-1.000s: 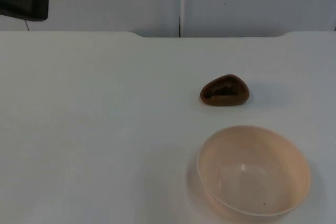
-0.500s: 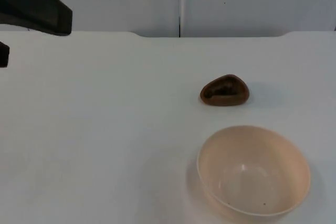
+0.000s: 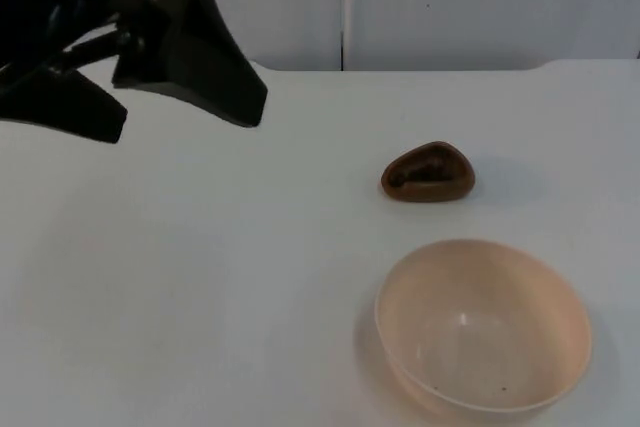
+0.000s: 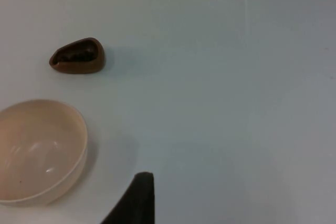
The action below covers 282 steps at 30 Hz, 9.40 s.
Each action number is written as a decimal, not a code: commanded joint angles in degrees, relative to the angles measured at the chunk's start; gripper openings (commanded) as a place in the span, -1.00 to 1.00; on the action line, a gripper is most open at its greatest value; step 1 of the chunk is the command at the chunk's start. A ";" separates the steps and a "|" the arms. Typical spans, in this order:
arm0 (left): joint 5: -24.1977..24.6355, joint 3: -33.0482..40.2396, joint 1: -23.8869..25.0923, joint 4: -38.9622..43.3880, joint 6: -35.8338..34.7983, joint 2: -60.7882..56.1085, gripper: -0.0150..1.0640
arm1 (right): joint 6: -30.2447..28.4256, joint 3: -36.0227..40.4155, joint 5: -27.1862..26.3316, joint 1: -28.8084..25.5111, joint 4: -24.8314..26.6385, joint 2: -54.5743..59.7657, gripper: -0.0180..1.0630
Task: Pick up the bowl with the left hand and pour the coffee beans from the cup into the bowl with the right hand.
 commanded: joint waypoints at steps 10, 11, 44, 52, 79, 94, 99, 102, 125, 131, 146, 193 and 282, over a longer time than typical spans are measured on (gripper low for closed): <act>-5.00 -4.99 -9.52 7.70 -10.00 7.90 0.97 | -0.20 0.16 -0.26 -0.35 -0.10 -0.17 0.98; -4.89 -5.87 -10.48 8.88 -10.58 8.92 0.97 | -0.20 0.16 -0.26 -0.35 -0.10 -0.17 0.98; -1.91 -16.85 -20.92 26.19 -31.00 35.32 0.96 | -0.20 0.16 -0.26 -0.35 -0.10 -0.17 0.98; -6.30 -16.85 -20.79 23.81 -33.79 37.49 0.96 | -0.20 0.16 -0.26 -0.35 -0.10 -0.17 0.98; -12.08 -15.96 -15.62 18.28 -35.44 41.06 0.89 | -0.20 0.16 -0.26 -0.35 -0.10 -0.17 0.98; -14.40 -13.19 -20.51 18.63 -32.79 41.15 0.89 | -0.20 0.16 -0.26 -0.35 -0.10 -0.17 0.98; -15.37 -13.19 -20.84 18.96 -32.79 41.19 0.89 | -0.20 0.16 -0.26 -0.35 -0.10 -0.17 0.98; -15.37 -13.19 -20.73 20.20 -32.79 41.19 0.89 | -0.20 0.16 -0.26 -0.35 -0.10 -0.17 0.98; -14.58 -13.09 -16.86 6.72 -20.34 43.14 0.89 | -0.20 0.16 -0.26 -0.35 -0.10 -0.17 0.98; -14.46 -13.09 -16.86 7.12 -20.34 43.14 0.72 | -0.20 0.16 -0.26 -0.35 -0.10 -0.17 0.98; -14.82 -13.09 -16.86 6.59 -20.34 43.14 -0.08 | -0.20 0.16 -0.26 -0.35 -0.10 -0.17 0.98; -0.97 -12.97 -3.63 14.68 -19.08 30.05 -0.98 | -0.20 0.16 -0.26 -0.35 -0.10 -0.17 0.98; -7.94 -3.91 -3.76 8.79 -14.64 27.64 -0.98 | -4.51 -44.91 -3.59 0.00 2.92 67.90 0.98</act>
